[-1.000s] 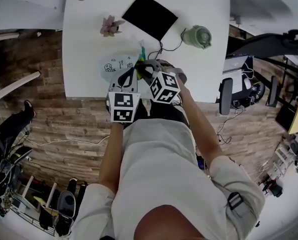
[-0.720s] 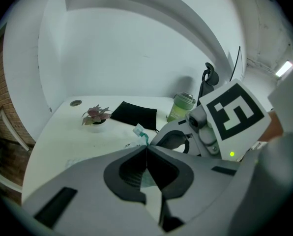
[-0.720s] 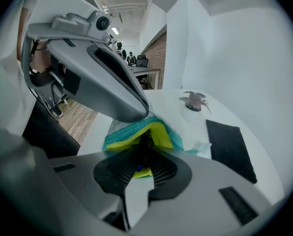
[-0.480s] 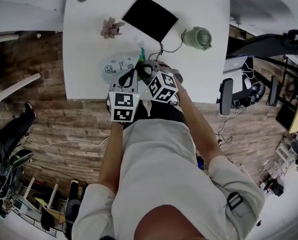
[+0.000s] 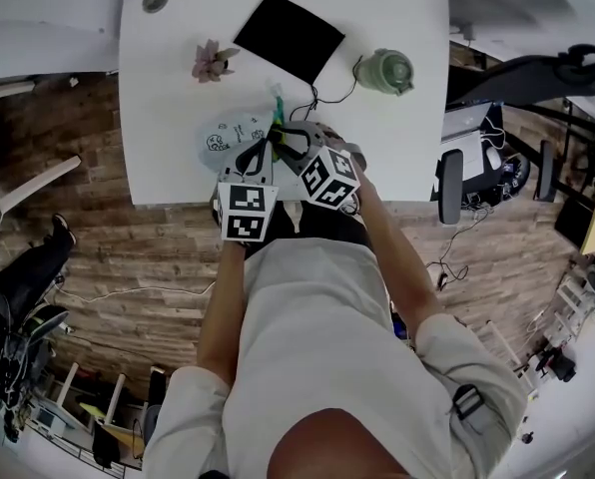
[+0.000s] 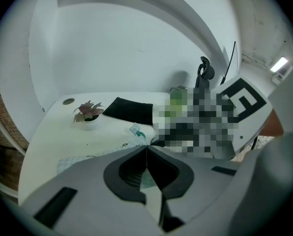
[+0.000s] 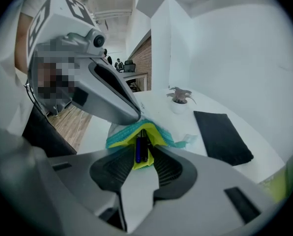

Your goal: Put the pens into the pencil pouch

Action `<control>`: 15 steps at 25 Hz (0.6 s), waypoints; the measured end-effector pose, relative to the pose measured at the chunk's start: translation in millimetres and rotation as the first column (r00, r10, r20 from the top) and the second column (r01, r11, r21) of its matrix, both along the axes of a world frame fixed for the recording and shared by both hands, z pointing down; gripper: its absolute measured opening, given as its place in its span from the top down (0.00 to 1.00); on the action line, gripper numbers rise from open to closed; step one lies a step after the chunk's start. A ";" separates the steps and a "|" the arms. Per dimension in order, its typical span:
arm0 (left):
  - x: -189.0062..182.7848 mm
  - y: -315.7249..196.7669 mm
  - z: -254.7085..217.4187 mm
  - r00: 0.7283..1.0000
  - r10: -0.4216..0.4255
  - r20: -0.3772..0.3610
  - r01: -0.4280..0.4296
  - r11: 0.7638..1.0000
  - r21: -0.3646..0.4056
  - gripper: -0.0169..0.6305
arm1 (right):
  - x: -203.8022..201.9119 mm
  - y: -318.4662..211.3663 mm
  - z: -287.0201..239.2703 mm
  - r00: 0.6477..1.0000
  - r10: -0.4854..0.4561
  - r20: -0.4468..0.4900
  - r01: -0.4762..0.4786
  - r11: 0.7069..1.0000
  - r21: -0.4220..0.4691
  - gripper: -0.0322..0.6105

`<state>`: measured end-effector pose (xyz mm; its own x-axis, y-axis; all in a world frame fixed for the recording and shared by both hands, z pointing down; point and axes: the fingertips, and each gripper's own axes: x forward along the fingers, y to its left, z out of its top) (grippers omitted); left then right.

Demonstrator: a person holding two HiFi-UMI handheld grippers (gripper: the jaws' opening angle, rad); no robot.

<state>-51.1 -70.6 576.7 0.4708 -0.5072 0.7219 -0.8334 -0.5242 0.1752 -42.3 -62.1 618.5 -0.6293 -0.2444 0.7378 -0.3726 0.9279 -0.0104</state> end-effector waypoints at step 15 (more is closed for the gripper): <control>11.1 8.7 18.1 0.997 0.067 0.049 -0.067 0.998 -0.002 0.96 | 57.1 5.6 -46.1 0.972 0.221 0.080 -0.224 0.974 0.029 0.74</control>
